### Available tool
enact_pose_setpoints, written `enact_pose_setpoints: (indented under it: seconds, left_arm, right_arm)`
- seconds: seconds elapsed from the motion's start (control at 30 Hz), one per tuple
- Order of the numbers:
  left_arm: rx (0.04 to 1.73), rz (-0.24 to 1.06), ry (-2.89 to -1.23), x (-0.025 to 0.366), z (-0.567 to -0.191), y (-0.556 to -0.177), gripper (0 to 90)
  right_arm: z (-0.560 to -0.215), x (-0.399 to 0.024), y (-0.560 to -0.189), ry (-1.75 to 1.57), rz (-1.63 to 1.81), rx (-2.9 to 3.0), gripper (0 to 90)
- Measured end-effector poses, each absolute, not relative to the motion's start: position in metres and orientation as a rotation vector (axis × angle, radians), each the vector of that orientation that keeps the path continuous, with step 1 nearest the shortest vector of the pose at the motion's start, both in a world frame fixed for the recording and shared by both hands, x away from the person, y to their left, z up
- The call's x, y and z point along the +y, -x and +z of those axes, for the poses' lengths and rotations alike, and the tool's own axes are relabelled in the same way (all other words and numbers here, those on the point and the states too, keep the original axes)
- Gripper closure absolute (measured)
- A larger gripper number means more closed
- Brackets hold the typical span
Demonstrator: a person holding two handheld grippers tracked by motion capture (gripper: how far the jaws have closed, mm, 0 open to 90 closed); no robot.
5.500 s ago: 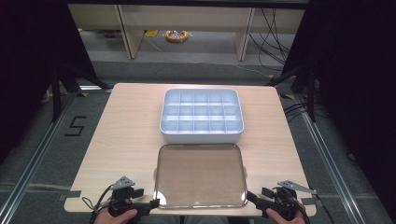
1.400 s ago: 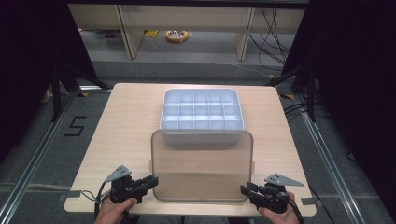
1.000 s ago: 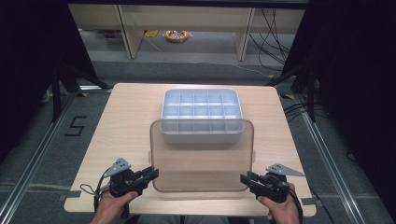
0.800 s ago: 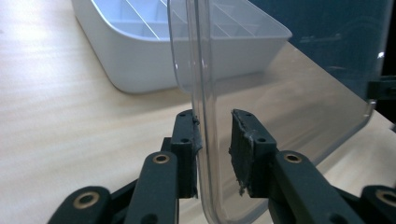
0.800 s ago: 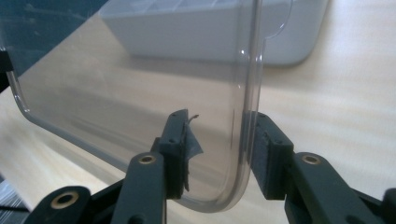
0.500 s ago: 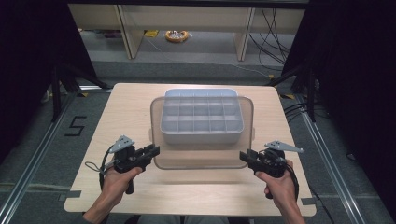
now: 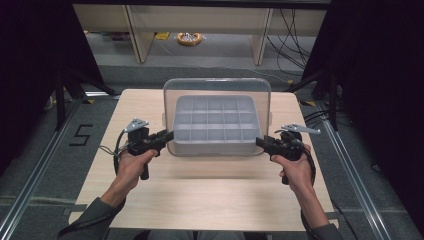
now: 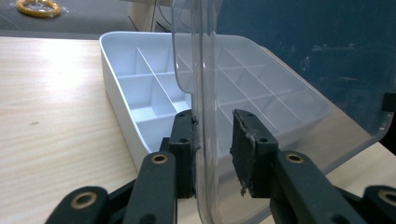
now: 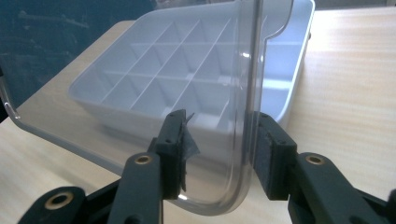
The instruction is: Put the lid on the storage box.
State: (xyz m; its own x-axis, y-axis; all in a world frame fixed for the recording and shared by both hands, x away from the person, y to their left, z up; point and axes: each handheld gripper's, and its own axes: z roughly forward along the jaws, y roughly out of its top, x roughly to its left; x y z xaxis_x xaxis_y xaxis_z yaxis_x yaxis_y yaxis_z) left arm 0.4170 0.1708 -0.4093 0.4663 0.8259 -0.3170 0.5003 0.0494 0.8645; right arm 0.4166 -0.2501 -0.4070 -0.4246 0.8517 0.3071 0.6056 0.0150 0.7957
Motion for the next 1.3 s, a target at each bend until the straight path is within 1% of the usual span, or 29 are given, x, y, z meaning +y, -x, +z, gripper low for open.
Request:
enact_pose_setpoints:
  seconds: [0.07,0.13,0.2,0.27,0.3,0.33,0.37,0.4,0.43,0.57,0.67,0.8,0.93,0.97,1.0,1.2,1.27,1.3]
  left_arm:
    - [1.184,0.368,-1.602,0.17,-0.406,-0.425,69.6]
    - [1.199,0.372,-1.593,0.17,-0.405,-0.433,69.2]
    - [1.212,0.379,-1.586,0.168,-0.404,-0.44,68.4]
    - [1.219,0.375,-1.576,0.167,-0.404,-0.446,68.2]
    - [1.223,0.375,-1.575,0.166,-0.404,-0.448,68.2]
    - [1.229,0.373,-1.579,0.166,-0.404,-0.451,68.0]
    - [1.235,0.372,-1.58,0.165,-0.404,-0.454,67.9]
    - [1.242,0.369,-1.577,0.164,-0.405,-0.457,67.6]
    - [1.25,0.367,-1.575,0.163,-0.405,-0.459,67.3]
    - [1.27,0.355,-1.57,0.161,-0.409,-0.468,66.3]
    - [1.287,0.345,-1.575,0.16,-0.412,-0.472,66.0]
    - [1.299,0.338,-1.577,0.158,-0.417,-0.476,65.6]
    - [1.319,0.336,-1.581,0.157,-0.42,-0.481,65.1]
    - [1.324,0.331,-1.577,0.157,-0.421,-0.483,65.1]
    - [1.335,0.332,-1.572,0.157,-0.422,-0.484,65.0]
    - [1.37,0.321,-1.557,0.154,-0.426,-0.49,63.4]
    - [1.338,0.33,-1.562,0.154,-0.43,-0.494,62.7]
    - [1.379,0.31,-1.557,0.153,-0.43,-0.492,62.4]
  right_arm:
    - [-0.405,-0.249,-0.419,-1.541,1.374,2.026,59.6]
    - [-0.405,-0.251,-0.43,-1.486,1.359,2.026,59.5]
    - [-0.402,-0.246,-0.433,-1.552,1.368,2.009,59.3]
    - [-0.402,-0.248,-0.44,-1.501,1.358,2.018,59.3]
    - [-0.4,-0.246,-0.441,-1.556,1.358,2.005,59.3]
    - [-0.402,-0.249,-0.446,-1.5,1.347,2.014,59.2]
    - [-0.401,-0.249,-0.448,-1.518,1.347,2.015,59.1]
    - [-0.4,-0.247,-0.448,-1.577,1.359,1.998,59.0]
    - [-0.402,-0.249,-0.454,-1.521,1.351,2.005,59.1]
    - [-0.403,-0.251,-0.461,-1.55,1.358,2.001,59.0]
    - [-0.405,-0.249,-0.463,-1.631,1.361,1.98,58.9]
    - [-0.411,-0.253,-0.469,-1.595,1.349,1.991,58.8]
    - [-0.415,-0.253,-0.473,-1.619,1.345,1.993,58.8]
    - [-0.415,-0.249,-0.472,-1.681,1.348,1.974,58.8]
    - [-0.418,-0.252,-0.476,-1.63,1.335,1.994,58.7]
    - [-0.423,-0.25,-0.484,-1.663,1.342,1.98,57.2]
    - [-0.423,-0.247,-0.484,-1.732,1.344,1.967,56.4]
    - [-0.424,-0.246,-0.484,-1.758,1.344,1.954,56.1]
